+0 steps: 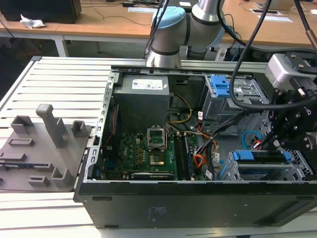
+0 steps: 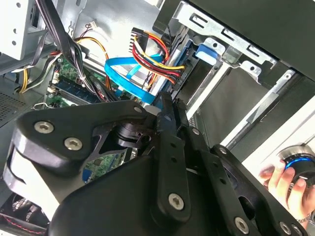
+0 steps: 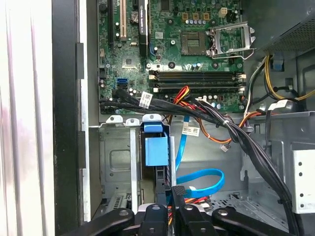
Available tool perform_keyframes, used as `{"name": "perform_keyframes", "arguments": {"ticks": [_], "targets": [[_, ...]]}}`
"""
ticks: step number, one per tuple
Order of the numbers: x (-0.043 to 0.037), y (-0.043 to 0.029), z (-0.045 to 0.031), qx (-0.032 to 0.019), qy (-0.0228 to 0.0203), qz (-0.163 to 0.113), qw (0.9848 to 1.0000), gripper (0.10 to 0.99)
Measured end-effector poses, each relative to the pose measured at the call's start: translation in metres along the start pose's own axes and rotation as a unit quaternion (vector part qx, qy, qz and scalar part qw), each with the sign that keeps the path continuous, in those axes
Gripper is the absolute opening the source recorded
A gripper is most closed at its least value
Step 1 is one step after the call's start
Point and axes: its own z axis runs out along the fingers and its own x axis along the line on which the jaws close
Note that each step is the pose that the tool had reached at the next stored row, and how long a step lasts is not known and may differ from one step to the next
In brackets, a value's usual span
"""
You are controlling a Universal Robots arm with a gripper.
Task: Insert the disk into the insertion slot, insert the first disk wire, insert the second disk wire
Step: 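Insert the second disk wire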
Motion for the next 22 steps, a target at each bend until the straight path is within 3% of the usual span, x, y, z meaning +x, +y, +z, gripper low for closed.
{"name": "perform_keyframes", "arguments": {"ticks": [8, 9, 11, 12, 22], "targets": [[0.0, 0.0, -0.0002, 0.0, 0.0, 0.0, 1.0, 0.161], [0.0, 0.0, -0.0002, 0.0002, 0.0017, 0.0, 1.0, 0.161], [-0.0003, 0.0, 0.0012, 0.0008, 0.0109, 0.001, 0.9999, 0.161], [-0.0005, 0.0, 0.0025, 0.0009, 0.0123, 0.001, 0.9999, 0.161], [-0.004, -0.0042, 0.0139, 0.0005, 0.0129, -0.011, 0.9999, 0.161]]}}
